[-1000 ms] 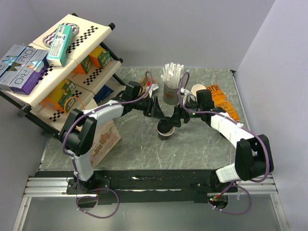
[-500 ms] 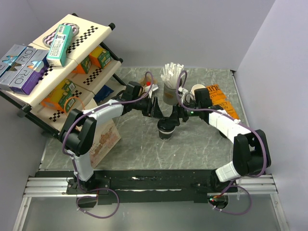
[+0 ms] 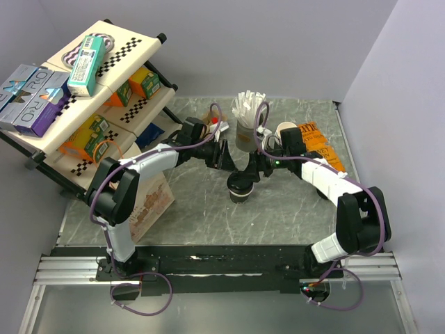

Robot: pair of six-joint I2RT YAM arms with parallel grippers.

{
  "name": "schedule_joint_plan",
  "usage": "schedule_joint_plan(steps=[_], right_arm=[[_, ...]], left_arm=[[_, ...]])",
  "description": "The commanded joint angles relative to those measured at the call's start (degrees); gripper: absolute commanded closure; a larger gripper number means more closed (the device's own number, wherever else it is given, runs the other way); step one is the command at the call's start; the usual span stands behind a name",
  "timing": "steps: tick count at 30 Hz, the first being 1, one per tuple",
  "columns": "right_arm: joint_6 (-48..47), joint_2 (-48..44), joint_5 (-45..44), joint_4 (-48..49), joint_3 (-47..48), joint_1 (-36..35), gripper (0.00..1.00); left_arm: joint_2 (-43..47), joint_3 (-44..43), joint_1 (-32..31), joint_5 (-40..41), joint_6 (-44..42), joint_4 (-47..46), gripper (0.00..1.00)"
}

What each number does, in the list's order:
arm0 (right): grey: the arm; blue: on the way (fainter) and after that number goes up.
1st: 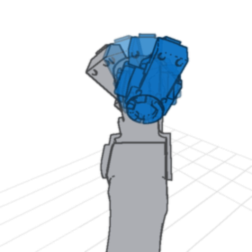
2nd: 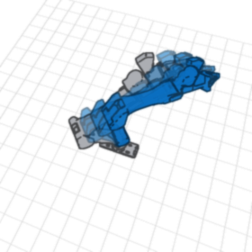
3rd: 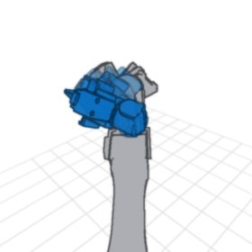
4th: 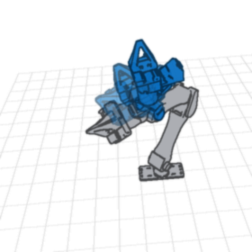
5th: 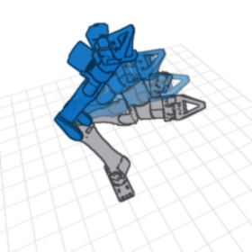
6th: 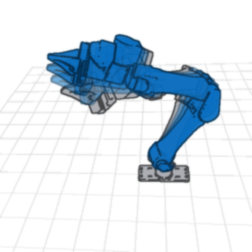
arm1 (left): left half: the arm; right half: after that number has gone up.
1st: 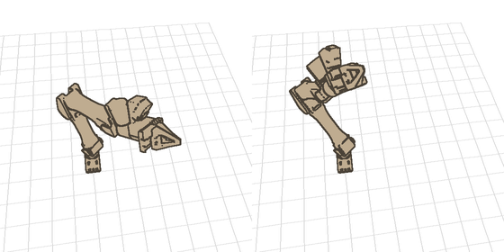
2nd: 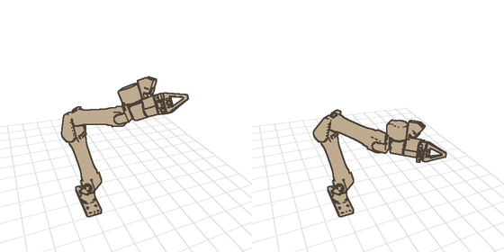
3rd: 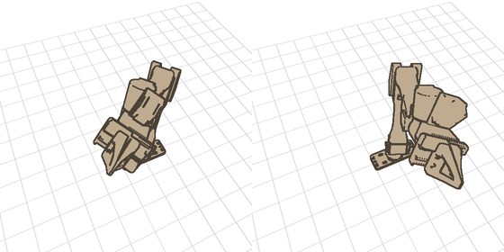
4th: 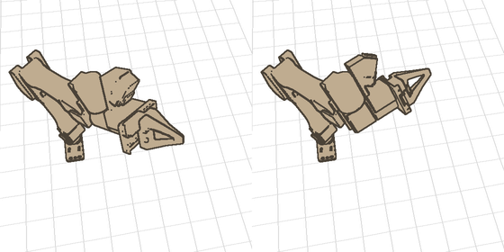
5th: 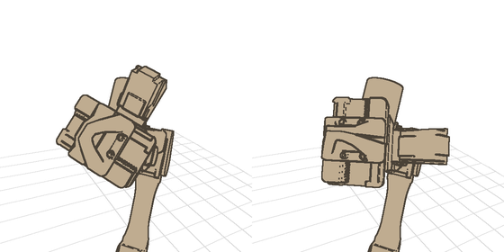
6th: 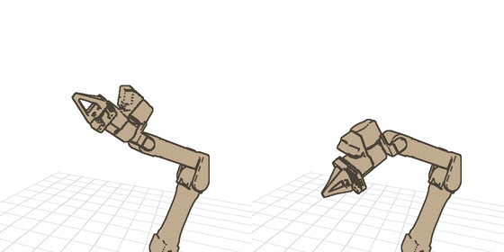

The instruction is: Pack the takeout coffee

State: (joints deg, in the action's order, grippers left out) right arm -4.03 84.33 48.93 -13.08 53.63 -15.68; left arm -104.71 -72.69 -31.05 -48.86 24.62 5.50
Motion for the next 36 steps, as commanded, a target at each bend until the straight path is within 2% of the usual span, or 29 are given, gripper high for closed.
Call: schedule_joint_plan(steps=[1,17,26,32,36], right_arm=[[-0.71,-2.24,-0.59,-0.8,2.1,-0.49,0.14],[-4.05,-8.48,-1.55,-4.14,-0.97,-0.49,0.13],[-10.73,-15.51,-3.84,-9.15,-5.72,0.39,0.12],[-8.36,-16.57,-3.66,-10.03,-7.13,0.48,0.12],[-6.61,-15.34,-6.56,-10.56,-6.52,0.48,0.12]], left_arm=[[2.31,-1.85,-0.59,-1.94,-1.86,0.83,0.45],[3.81,-1.49,-3.05,-1.24,-6.78,3.81,0.5],[4.25,-1.41,-3.23,-0.97,-8.54,5.05,0.5],[4.86,-0.97,-4.19,-0.62,-9.41,5.31,0.5],[5.21,-1.67,-5.07,1.48,-11.61,6.54,0.5]])
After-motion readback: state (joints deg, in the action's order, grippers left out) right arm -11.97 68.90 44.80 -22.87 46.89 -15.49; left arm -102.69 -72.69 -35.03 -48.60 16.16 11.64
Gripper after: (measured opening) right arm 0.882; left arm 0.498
